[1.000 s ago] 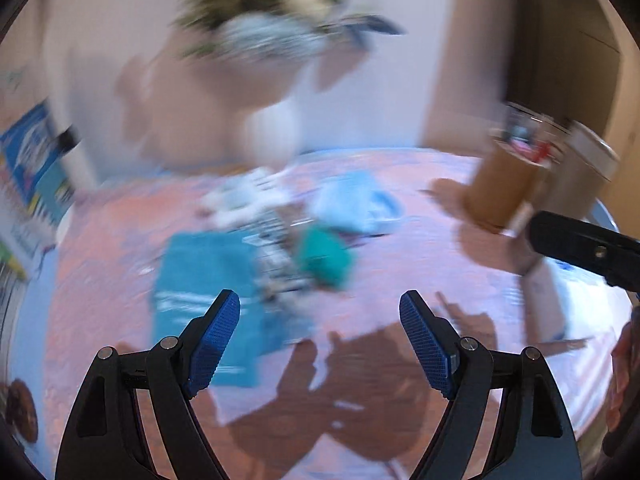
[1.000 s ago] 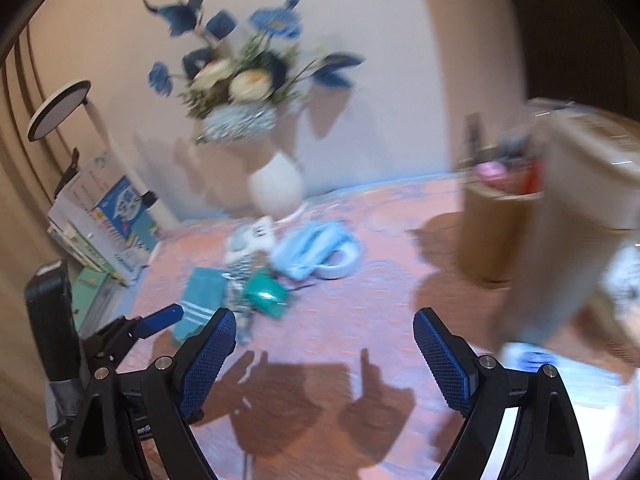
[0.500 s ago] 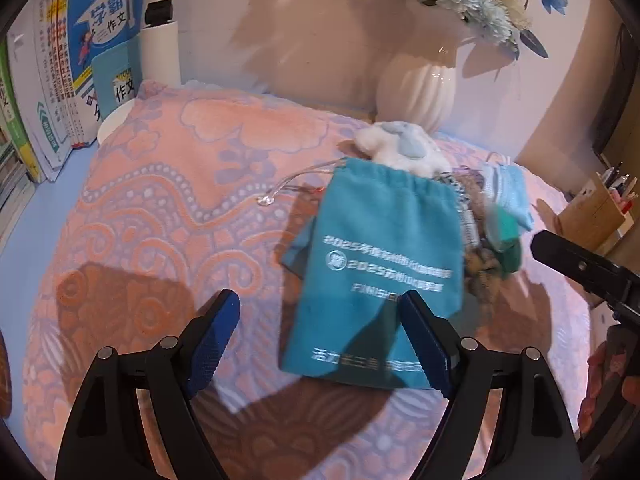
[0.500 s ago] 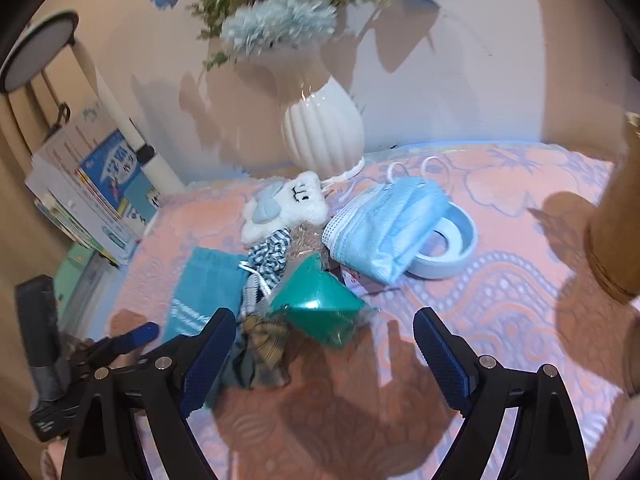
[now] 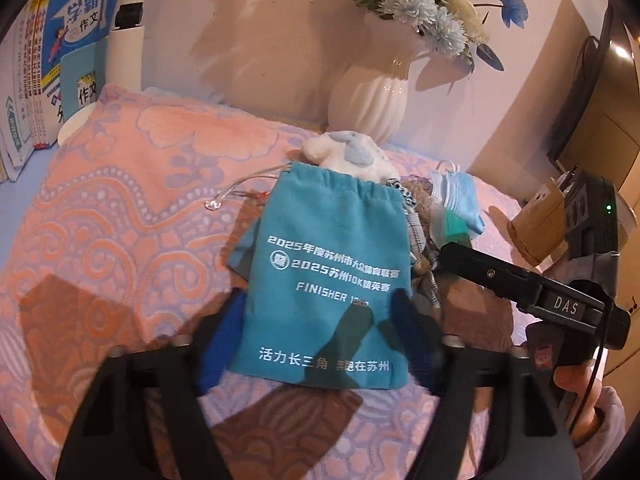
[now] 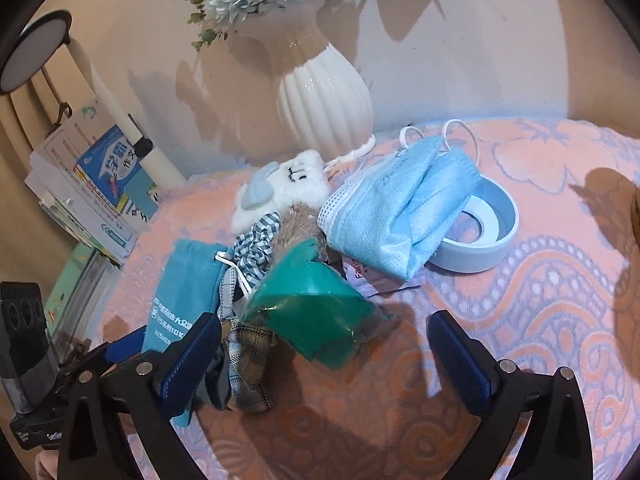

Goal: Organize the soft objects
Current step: 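Grasp the teal drawstring bag with the left gripper while the right grasps the green pouch, then carry the teal bag and green pouch over to the glass bowl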

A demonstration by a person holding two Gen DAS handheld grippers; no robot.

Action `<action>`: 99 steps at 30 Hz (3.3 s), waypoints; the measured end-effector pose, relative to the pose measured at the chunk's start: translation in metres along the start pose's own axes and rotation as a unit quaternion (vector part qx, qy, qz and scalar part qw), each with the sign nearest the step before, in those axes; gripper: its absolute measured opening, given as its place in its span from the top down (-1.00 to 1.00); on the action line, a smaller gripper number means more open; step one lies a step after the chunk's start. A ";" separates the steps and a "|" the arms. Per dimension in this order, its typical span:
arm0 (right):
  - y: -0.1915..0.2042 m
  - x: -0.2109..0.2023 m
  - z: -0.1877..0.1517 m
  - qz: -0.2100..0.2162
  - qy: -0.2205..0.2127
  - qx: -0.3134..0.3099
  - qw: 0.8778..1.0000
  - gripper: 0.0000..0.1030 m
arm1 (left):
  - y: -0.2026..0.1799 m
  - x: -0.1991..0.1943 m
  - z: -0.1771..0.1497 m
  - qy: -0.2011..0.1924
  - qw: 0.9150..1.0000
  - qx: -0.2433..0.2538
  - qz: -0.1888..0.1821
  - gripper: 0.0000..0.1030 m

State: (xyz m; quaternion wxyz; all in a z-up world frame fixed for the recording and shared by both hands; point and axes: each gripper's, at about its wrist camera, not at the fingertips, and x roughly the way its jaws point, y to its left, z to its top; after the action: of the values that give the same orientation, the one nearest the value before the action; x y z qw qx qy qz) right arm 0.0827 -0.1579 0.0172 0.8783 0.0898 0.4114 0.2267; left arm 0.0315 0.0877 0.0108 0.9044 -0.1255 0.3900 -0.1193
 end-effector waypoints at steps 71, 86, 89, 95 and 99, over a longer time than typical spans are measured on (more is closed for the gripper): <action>-0.041 -0.169 -0.053 0.012 -0.084 0.061 0.994 0.00 | -0.121 -0.044 -0.025 -0.044 0.988 0.022 -0.148 0.88; -0.094 -0.264 -0.075 -0.015 -0.118 0.083 0.989 0.00 | -0.221 -0.041 -0.038 0.016 0.990 0.096 -0.098 0.88; -0.109 -0.280 -0.078 -0.024 -0.128 0.096 0.987 0.00 | -0.242 -0.041 -0.040 0.020 0.988 0.115 -0.097 0.88; -0.139 -0.308 -0.088 -0.039 -0.145 0.124 0.981 0.00 | -0.280 -0.040 -0.046 0.030 0.983 0.145 -0.110 0.88; -0.156 -0.321 -0.093 -0.050 -0.155 0.140 0.977 0.00 | -0.301 -0.042 -0.049 0.036 0.978 0.161 -0.127 0.88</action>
State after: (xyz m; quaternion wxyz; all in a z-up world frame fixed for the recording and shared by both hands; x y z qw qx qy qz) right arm -0.1168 -0.4499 0.1225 0.9203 0.2248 0.3021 0.1063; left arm -0.0683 -0.1886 0.1030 0.8755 -0.0219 0.3789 -0.2990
